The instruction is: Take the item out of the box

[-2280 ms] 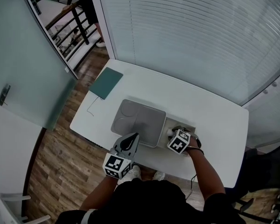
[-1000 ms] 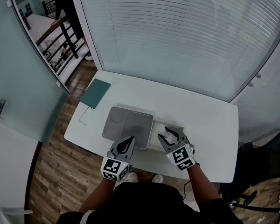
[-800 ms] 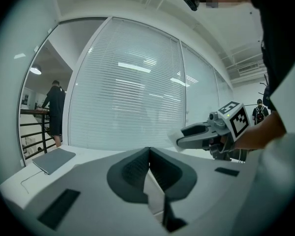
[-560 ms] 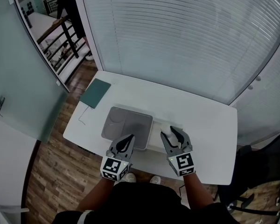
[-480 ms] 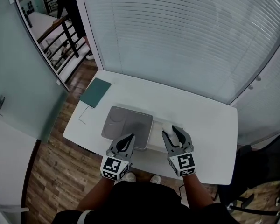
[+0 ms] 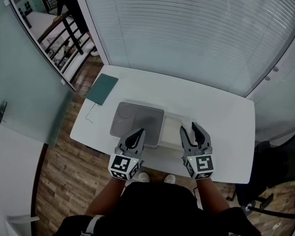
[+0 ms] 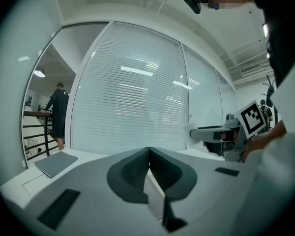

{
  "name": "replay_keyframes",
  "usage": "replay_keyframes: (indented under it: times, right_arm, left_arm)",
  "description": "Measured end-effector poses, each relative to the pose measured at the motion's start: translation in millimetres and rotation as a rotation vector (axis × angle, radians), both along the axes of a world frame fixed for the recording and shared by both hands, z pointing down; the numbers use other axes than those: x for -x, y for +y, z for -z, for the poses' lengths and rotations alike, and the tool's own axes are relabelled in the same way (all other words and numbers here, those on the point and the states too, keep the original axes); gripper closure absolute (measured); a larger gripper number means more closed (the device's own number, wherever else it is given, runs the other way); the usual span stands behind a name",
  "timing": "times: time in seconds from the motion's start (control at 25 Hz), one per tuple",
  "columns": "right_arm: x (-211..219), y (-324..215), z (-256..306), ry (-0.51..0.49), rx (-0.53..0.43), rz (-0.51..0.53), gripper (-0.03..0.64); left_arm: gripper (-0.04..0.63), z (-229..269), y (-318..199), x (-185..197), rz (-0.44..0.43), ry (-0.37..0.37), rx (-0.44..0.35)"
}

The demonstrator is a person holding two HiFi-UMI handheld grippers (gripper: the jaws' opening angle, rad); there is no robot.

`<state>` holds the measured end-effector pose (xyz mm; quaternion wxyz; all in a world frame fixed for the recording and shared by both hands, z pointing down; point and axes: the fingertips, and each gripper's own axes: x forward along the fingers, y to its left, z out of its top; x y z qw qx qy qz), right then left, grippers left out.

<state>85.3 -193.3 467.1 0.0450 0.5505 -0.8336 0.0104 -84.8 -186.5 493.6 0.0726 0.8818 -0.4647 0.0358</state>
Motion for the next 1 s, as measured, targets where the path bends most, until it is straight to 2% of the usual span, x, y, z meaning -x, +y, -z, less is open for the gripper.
replay_keyframes:
  times: [0.12, 0.32, 0.64, 1.0]
  right_arm:
    - [-8, 7, 9, -0.026, -0.013, -0.042, 0.454]
    - [-11, 9, 14, -0.057, -0.020, -0.045, 0.454]
    - [-7, 12, 9, -0.024, -0.016, -0.016, 0.459]
    - [7, 13, 9, -0.014, -0.020, 0.006, 0.463]
  left_arm:
    - [0.584, 3, 0, -5, -0.022, -0.008, -0.009]
    - [0.584, 14, -6, -7, -0.024, -0.005, -0.037]
    - [0.584, 19, -11, 2, 0.007, -0.024, -0.061]
    - [0.584, 14, -4, 7, 0.012, -0.026, -0.044]
